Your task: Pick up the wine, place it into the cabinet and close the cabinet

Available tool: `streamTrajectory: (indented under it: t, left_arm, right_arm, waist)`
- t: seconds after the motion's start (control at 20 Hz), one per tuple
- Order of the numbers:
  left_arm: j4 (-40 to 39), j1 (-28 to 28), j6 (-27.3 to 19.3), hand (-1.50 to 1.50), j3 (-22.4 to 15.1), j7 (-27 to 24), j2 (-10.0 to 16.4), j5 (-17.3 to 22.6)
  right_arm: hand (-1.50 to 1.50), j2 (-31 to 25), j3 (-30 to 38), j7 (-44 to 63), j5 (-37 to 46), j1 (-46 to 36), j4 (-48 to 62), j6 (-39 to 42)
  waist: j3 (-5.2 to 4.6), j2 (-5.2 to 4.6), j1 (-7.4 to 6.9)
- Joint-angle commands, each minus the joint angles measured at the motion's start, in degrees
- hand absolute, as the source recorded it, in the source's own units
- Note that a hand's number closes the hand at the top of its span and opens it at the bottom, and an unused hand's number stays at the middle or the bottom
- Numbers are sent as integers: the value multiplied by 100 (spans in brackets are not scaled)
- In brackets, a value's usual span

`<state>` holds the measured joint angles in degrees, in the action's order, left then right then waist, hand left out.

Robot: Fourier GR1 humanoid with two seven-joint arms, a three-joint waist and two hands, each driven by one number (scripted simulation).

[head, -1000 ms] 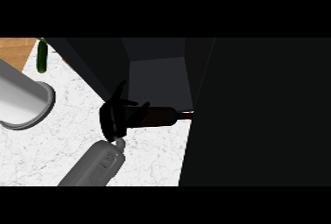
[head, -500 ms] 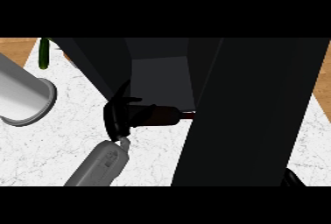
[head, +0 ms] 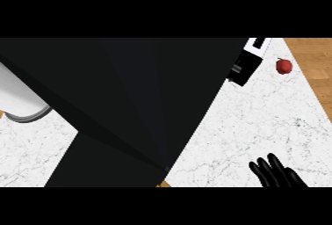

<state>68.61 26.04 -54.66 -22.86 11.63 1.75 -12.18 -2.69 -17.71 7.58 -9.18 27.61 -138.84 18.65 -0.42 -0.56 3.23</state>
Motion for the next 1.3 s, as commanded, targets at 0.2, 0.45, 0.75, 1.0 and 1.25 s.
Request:
streamTrajectory:
  t: [0.2,0.45,0.75,1.0,1.25]
  left_arm:
    - [255,268,1114,-150,55,-1858,-170,1259]
    - [1167,-224,1492,-150,-23,-1900,-148,1573]
    - [1969,-1156,1867,-150,-285,-2045,35,1694]
    - [3190,-1978,2251,-150,-558,-1739,629,1622]
    - [3576,-2583,2607,-150,-219,-1992,925,1920]
  right_arm:
    - [-150,-48,97,579,-150,-9,-869,-333]
    - [-150,-86,-213,783,17,322,-1328,-487]
    - [-150,66,-311,983,573,-466,-803,-860]
    - [-150,-95,104,958,308,-553,-620,-822]
    - [-150,-310,-86,913,309,217,-1293,-656]
  waist:
    - [27,25,-161]
    - [36,81,-250]
    - [38,73,-325]
    - [43,87,-377]
    - [41,84,-303]
